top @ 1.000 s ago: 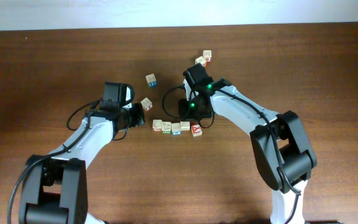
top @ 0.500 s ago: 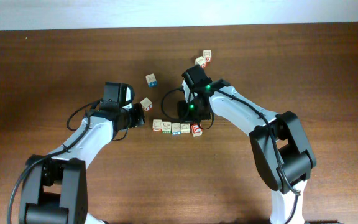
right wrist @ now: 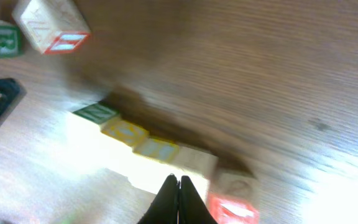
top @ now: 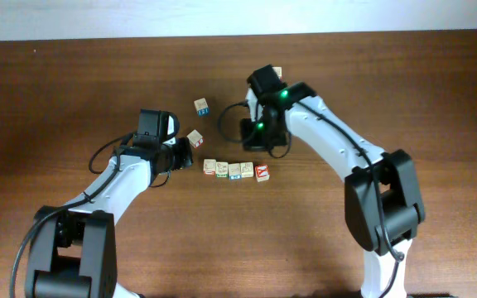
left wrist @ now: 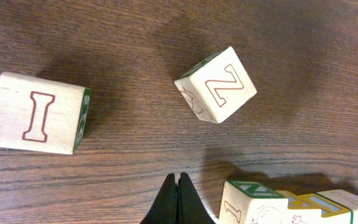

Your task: Rotate 5 blocks

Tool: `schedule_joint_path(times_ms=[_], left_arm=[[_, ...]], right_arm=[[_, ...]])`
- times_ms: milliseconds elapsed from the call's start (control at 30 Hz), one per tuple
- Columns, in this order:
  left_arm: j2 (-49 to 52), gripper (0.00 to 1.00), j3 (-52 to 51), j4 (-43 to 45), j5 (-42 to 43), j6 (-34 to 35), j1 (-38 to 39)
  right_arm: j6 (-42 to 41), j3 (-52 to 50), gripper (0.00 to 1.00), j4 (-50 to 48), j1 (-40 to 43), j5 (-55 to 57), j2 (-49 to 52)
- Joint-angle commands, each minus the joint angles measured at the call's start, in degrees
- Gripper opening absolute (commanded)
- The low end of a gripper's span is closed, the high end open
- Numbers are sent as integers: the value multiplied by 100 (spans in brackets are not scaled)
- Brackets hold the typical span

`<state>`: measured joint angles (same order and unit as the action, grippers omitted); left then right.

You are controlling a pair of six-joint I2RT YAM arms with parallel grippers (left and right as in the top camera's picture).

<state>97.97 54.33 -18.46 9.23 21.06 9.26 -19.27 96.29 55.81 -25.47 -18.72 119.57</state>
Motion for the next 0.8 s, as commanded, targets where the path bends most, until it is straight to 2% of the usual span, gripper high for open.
schedule_joint_path(times_ms=[0, 267, 467, 767], left_arm=[[59, 0, 13, -4, 81, 76, 11], [59, 0, 13, 116, 81, 76, 11], [59, 0, 13, 120, 81, 76, 11], [59, 0, 13, 125, 81, 76, 11]], right_arm=[[79, -42, 4, 619, 262, 354, -116], [79, -999, 4, 531, 273, 417, -114], [79, -1021, 4, 699, 262, 367, -114], [251, -1025, 4, 748, 68, -275, -114]])
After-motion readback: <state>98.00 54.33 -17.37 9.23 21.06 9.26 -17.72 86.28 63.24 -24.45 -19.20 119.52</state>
